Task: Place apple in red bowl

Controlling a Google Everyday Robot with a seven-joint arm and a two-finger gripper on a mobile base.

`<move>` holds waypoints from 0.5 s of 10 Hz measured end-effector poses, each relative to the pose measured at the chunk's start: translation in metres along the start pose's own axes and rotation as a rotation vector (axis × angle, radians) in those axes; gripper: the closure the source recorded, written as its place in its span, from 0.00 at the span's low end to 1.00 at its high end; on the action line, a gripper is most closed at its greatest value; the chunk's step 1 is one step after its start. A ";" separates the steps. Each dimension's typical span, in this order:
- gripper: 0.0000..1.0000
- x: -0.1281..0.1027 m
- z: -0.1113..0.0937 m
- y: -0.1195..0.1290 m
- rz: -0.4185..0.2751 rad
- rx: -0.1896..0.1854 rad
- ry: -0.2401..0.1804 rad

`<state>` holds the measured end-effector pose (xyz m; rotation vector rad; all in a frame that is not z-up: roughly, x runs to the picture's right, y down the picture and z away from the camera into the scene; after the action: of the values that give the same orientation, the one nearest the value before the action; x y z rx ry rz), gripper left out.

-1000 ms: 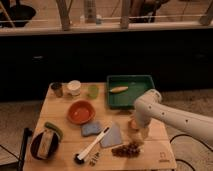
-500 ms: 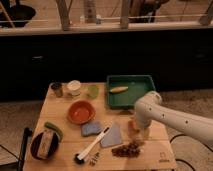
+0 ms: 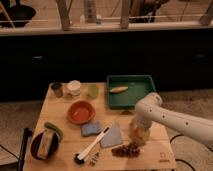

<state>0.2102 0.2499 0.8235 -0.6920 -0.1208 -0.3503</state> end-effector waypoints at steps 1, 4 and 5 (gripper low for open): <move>0.43 0.002 0.001 0.003 0.006 0.000 -0.001; 0.71 0.004 0.004 0.007 0.023 -0.001 -0.006; 0.82 0.005 0.001 0.006 0.019 0.001 0.000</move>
<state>0.2169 0.2538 0.8220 -0.6912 -0.1142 -0.3319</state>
